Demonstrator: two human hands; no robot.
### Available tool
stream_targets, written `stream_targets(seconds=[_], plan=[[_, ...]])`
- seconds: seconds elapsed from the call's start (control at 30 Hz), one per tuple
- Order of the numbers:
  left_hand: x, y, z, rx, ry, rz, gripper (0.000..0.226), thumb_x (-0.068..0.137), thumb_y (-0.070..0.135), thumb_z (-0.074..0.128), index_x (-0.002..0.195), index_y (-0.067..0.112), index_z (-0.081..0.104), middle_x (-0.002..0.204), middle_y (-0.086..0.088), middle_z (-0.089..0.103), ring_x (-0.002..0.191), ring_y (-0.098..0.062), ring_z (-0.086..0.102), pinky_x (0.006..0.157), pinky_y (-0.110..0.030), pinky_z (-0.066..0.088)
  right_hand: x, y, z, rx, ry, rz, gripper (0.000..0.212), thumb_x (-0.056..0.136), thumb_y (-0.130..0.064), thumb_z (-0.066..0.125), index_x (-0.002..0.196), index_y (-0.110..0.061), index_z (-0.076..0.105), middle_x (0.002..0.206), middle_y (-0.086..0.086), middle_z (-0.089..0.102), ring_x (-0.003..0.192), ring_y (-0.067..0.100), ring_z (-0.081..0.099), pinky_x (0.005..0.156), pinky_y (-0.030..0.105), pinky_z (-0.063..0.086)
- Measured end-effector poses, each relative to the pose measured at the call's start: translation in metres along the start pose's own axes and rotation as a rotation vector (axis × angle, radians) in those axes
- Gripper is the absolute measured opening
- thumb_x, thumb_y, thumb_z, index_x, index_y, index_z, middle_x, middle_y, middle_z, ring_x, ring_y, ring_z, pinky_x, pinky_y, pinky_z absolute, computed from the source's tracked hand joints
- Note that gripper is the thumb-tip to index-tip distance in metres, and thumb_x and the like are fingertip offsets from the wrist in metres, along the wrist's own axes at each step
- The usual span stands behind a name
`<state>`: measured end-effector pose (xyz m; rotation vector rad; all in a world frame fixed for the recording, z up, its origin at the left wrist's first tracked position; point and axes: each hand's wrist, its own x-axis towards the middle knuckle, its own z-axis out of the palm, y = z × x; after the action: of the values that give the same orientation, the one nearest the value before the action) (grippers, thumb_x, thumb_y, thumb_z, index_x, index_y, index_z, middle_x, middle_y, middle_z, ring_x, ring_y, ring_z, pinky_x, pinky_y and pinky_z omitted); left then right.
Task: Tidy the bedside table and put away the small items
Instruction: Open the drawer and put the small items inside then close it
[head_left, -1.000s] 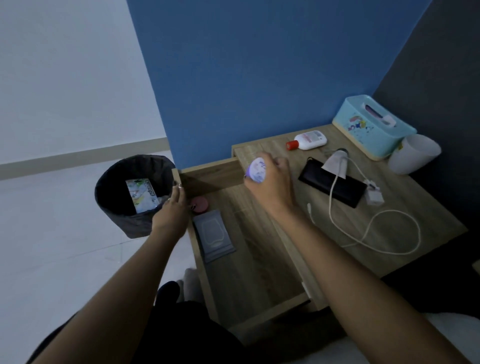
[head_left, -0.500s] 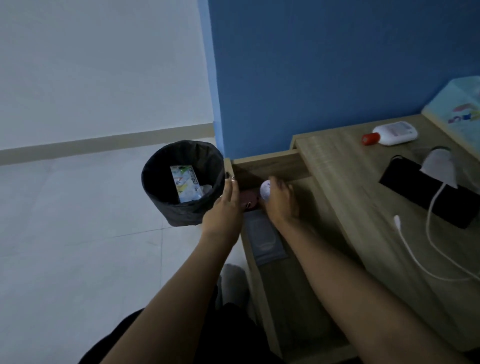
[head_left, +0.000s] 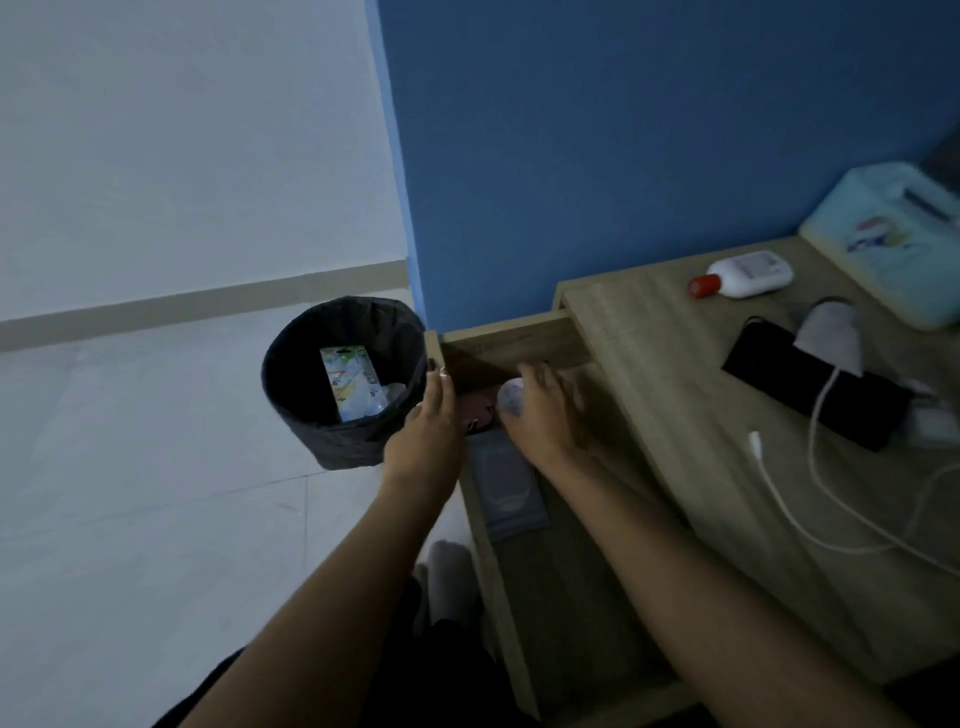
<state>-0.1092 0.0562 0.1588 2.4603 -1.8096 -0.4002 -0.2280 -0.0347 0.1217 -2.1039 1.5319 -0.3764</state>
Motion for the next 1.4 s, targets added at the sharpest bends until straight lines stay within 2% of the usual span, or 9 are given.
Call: stream_targets(seconds=[0.17,0.27,0.37,0.5,0.63,0.83,1.0,1.2,1.4], plan=[[0.002,0.014,-0.010,0.121,-0.024,-0.047,0.071,0.097,0.015,0.042,0.152,0.009,-0.001,0.161,-0.010,0.003,0.148,-0.032,0.007,0.112,-0.052,0.029,-0.028,0.010,-0.097,0.006,0.279,-0.110,0.029,0.089,-0.027,0.055,0.115,-0.015,0.059,0.113,0.009,0.064,0.105,0.028,0.057,0.082,0.038,0.050],[0.002,0.052,-0.010,0.073,-0.004,0.018,0.073,0.097,0.036,0.041,0.152,0.011,0.000,0.161,-0.011,0.002,0.149,-0.031,0.000,0.117,-0.052,0.019,-0.028,0.046,-0.152,-0.078,0.354,-0.055,0.026,0.084,-0.018,0.056,0.109,-0.011,0.062,0.110,0.013,0.065,0.103,0.033,0.058,0.083,0.038,0.048],[0.000,0.101,-0.007,-0.056,-0.047,0.257,0.075,0.097,0.051,0.033,0.153,0.014,0.000,0.162,-0.006,-0.005,0.149,-0.025,-0.006,0.121,-0.051,0.009,-0.027,0.085,-0.185,-0.224,0.291,0.060,0.033,0.083,-0.017,0.057,0.115,-0.009,0.060,0.115,0.017,0.061,0.109,0.036,0.054,0.090,0.038,0.043],[0.001,0.151,-0.003,-0.077,-0.083,0.476,0.081,0.095,0.052,0.038,0.153,0.014,-0.004,0.162,-0.005,-0.005,0.149,-0.023,-0.007,0.122,-0.046,0.007,-0.030,0.116,-0.206,-0.365,0.218,0.115,0.042,0.084,-0.023,0.058,0.124,-0.011,0.055,0.125,0.012,0.055,0.113,0.034,0.049,0.092,0.039,0.042],[0.007,0.164,0.001,-0.038,-0.133,0.497,0.088,0.091,0.059,0.038,0.152,0.015,-0.008,0.162,-0.003,-0.007,0.149,-0.020,-0.009,0.122,-0.046,0.005,-0.036,0.130,-0.218,-0.429,0.196,0.136,0.056,0.079,-0.030,0.062,0.132,-0.020,0.045,0.132,0.009,0.050,0.118,0.033,0.046,0.096,0.043,0.042],[0.010,0.161,0.004,-0.071,-0.139,0.486,0.092,0.088,0.066,0.035,0.153,0.014,-0.004,0.162,-0.002,-0.005,0.149,-0.017,-0.006,0.121,-0.044,0.004,-0.037,0.145,-0.232,-0.512,0.091,0.215,0.075,0.071,-0.045,0.064,0.137,-0.029,0.033,0.133,0.005,0.053,0.122,0.033,0.042,0.097,0.048,0.030],[0.008,0.160,0.006,-0.110,-0.154,0.475,0.090,0.089,0.063,0.038,0.153,0.014,-0.003,0.162,-0.002,-0.006,0.149,-0.016,-0.006,0.122,-0.044,0.005,-0.031,0.150,-0.233,-0.484,0.030,0.242,0.071,0.069,-0.051,0.064,0.132,-0.027,0.040,0.127,0.007,0.057,0.121,0.033,0.046,0.100,0.051,0.029],[0.009,0.160,0.009,-0.112,-0.151,0.469,0.092,0.088,0.065,0.039,0.153,0.013,-0.001,0.162,-0.002,-0.004,0.150,-0.017,-0.004,0.122,-0.044,0.007,-0.025,0.141,-0.233,-0.513,0.118,0.160,0.057,0.073,-0.044,0.069,0.118,-0.015,0.049,0.122,0.011,0.056,0.113,0.032,0.053,0.095,0.044,0.037],[0.010,0.160,-0.001,-0.061,-0.119,0.499,0.082,0.094,0.056,0.036,0.153,0.011,0.002,0.162,-0.006,0.003,0.150,-0.020,0.000,0.121,-0.041,0.006,-0.012,0.112,-0.236,-0.310,0.235,0.068,0.060,0.076,-0.034,0.072,0.127,-0.012,0.048,0.124,0.016,0.053,0.111,0.036,0.054,0.083,0.041,0.047]])
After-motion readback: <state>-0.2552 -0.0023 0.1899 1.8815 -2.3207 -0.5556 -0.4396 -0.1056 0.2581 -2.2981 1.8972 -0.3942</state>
